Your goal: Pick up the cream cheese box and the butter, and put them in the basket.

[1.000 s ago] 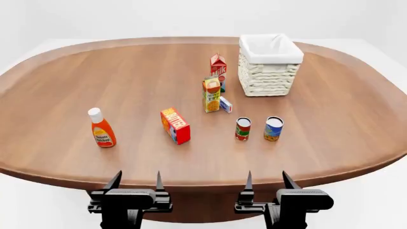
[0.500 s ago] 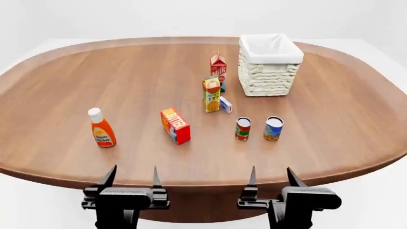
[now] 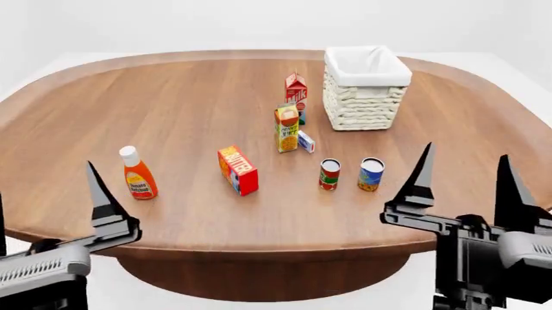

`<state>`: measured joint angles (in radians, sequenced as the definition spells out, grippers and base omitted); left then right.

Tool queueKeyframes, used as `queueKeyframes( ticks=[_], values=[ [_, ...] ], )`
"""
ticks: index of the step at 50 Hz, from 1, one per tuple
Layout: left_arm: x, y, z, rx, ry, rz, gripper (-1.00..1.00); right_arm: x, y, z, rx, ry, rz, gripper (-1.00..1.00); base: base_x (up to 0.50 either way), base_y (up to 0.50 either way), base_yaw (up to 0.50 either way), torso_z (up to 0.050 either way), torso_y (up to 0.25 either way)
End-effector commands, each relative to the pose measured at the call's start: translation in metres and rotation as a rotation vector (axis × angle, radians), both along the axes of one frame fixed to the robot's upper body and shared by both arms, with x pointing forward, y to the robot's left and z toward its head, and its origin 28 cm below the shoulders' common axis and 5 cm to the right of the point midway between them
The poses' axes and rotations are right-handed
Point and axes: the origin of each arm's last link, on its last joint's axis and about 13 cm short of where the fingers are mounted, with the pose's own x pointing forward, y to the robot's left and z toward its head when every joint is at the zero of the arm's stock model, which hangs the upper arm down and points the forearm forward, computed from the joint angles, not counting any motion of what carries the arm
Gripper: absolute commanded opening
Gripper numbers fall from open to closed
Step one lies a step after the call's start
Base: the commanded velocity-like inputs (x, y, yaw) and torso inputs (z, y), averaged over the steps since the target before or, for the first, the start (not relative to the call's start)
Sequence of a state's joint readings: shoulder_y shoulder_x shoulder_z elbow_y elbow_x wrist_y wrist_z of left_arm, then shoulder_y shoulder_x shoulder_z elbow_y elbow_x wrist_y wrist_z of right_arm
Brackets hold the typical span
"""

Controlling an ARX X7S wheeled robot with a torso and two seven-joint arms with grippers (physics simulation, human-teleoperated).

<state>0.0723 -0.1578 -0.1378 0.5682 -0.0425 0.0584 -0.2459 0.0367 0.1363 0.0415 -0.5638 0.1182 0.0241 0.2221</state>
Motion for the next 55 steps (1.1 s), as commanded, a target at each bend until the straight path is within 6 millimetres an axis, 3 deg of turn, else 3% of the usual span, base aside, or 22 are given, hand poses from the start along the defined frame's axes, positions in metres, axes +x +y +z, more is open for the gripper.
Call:
queueKeyframes(
  ticks=[1,8,13,40,55],
  values=[
    [-0.011,0.009,0.021,0.003,-0.104,0.060,1.00,-0.012,-0.003,0.029,-0.014,-0.166,-0.028,1.00,0.00,0.00,0.00,0.000,0.000],
    [-0.015,0.010,0.026,-0.001,-0.123,0.064,1.00,-0.020,-0.003,0.042,-0.040,-0.259,-0.017,1.00,0.01,0.00,0.00,0.000,0.000],
    [-0.013,0.009,0.024,0.007,-0.105,0.058,1.00,-0.021,-0.001,0.040,-0.035,-0.253,0.024,1.00,0.24,0.00,0.00,0.000,0.000],
    [-0.027,0.012,0.047,0.012,-0.183,0.075,1.00,-0.031,0.004,0.051,-0.048,-0.276,0.099,1.00,0.50,0.00,0.00,0.000,0.000],
    [-0.028,0.013,0.048,0.017,-0.185,0.080,1.00,-0.031,0.006,0.050,-0.052,-0.251,0.114,1.00,0.50,0.00,0.00,0.000,0.001]
  ],
)
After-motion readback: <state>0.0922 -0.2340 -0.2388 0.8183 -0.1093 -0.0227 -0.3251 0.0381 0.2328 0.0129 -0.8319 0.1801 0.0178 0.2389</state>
